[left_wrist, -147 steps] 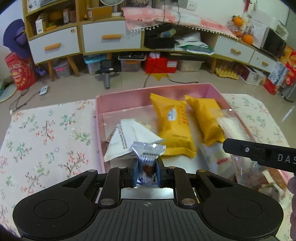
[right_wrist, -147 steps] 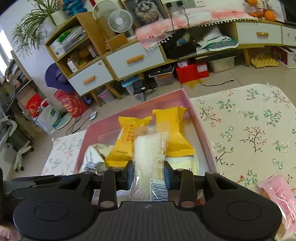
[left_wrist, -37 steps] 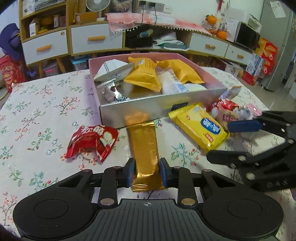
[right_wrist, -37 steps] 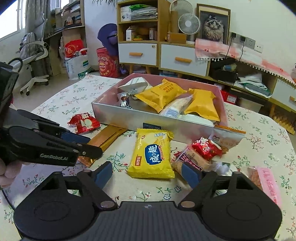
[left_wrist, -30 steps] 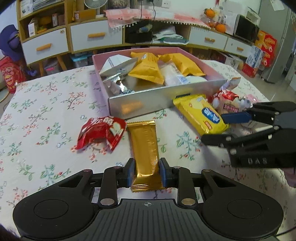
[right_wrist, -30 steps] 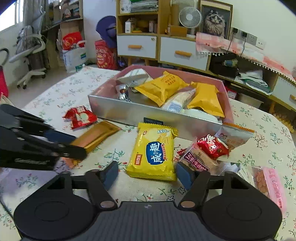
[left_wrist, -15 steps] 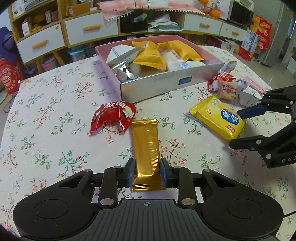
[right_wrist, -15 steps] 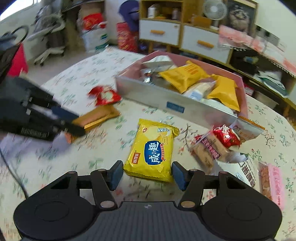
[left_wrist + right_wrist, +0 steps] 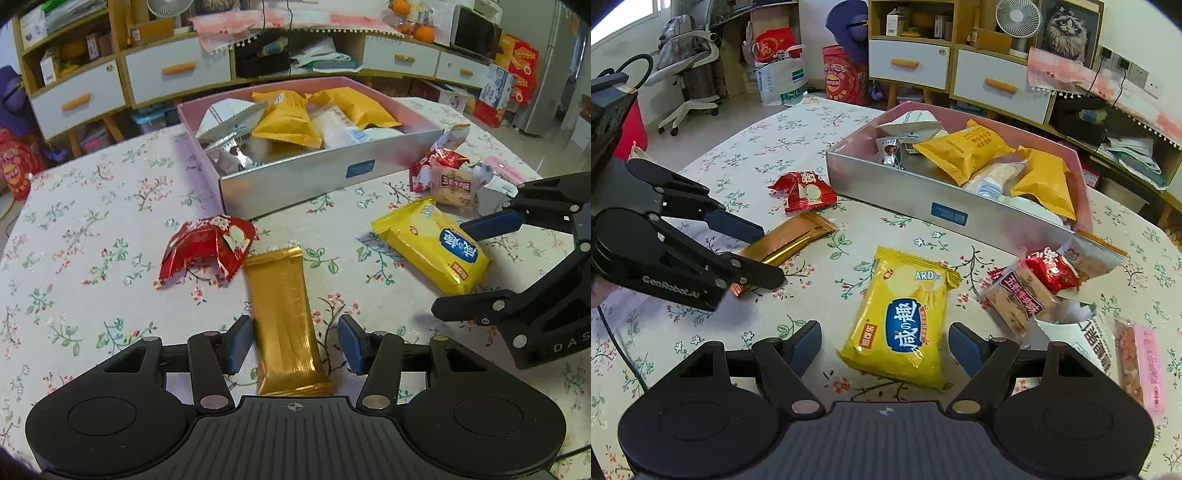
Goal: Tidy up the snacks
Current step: 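Grasp the gold bar with the left tool while the right tool grasps the yellow ARD packet, then carry the gold bar and yellow packet into the pink box and open both tools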
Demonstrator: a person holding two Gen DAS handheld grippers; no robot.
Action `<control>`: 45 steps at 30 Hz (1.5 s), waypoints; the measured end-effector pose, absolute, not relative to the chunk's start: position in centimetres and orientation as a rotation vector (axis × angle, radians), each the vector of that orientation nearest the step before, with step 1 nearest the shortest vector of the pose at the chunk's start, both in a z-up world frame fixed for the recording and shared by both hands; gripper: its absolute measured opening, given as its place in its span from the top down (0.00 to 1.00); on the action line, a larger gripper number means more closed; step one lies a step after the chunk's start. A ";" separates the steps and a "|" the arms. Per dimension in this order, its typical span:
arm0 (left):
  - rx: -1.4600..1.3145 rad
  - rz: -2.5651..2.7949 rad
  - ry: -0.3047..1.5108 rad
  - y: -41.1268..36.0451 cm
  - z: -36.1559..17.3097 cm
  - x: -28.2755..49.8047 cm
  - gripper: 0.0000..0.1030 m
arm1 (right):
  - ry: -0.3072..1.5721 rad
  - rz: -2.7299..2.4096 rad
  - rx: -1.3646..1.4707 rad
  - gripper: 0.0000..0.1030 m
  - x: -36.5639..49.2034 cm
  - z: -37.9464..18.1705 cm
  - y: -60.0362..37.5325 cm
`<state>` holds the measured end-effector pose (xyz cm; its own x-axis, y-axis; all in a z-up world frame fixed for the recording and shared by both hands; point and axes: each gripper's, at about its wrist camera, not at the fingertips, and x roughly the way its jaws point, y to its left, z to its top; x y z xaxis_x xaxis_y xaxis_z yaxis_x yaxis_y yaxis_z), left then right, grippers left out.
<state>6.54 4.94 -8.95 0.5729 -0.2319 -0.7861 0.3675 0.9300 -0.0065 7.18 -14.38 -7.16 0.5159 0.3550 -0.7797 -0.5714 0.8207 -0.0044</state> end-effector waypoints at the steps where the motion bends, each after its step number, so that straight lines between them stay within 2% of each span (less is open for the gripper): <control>1: 0.169 -0.350 0.891 4.9 -9.0 6.5 0.51 | 0.865 0.559 -0.278 0.55 7.2 -7.3 -14.3; 4: 0.166 -0.344 0.887 4.8 -9.0 6.6 0.52 | 0.866 0.546 -0.288 0.57 7.3 -7.7 -14.0; 5: 0.165 -0.343 0.888 4.8 -9.0 6.6 0.55 | 0.866 0.541 -0.288 0.61 7.4 -7.8 -14.0; 7: 0.169 -0.334 0.891 4.8 -8.9 6.7 0.64 | 0.866 0.532 -0.283 0.64 7.5 -7.9 -14.0; 8: 0.172 -0.333 0.893 4.8 -8.8 6.7 0.71 | 0.868 0.531 -0.279 0.67 7.6 -7.9 -14.1; 9: 0.165 -0.333 0.898 4.9 -8.7 6.8 0.74 | 0.867 0.529 -0.277 0.68 7.6 -7.9 -14.1; 11: 0.158 -0.330 0.906 4.9 -8.6 6.8 0.74 | 0.866 0.524 -0.273 0.77 7.7 -7.8 -14.1; 14: 0.150 -0.330 0.906 5.0 -8.3 6.8 0.75 | 0.865 0.516 -0.268 0.79 7.9 -7.7 -14.0; 29: 0.087 -0.365 0.827 5.3 -5.0 6.5 0.75 | 0.806 0.495 -0.232 0.80 8.2 -5.4 -14.5; 45: 0.090 -0.303 0.749 2.8 -2.6 9.3 0.75 | 0.718 0.416 -0.094 0.80 12.2 -2.4 -16.2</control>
<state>9.33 2.82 -2.58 0.6909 -0.2387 -0.6824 0.3024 0.9528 -0.0272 12.18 -16.18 -2.41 0.6755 0.3374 -0.6556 -0.4008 0.9144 0.0576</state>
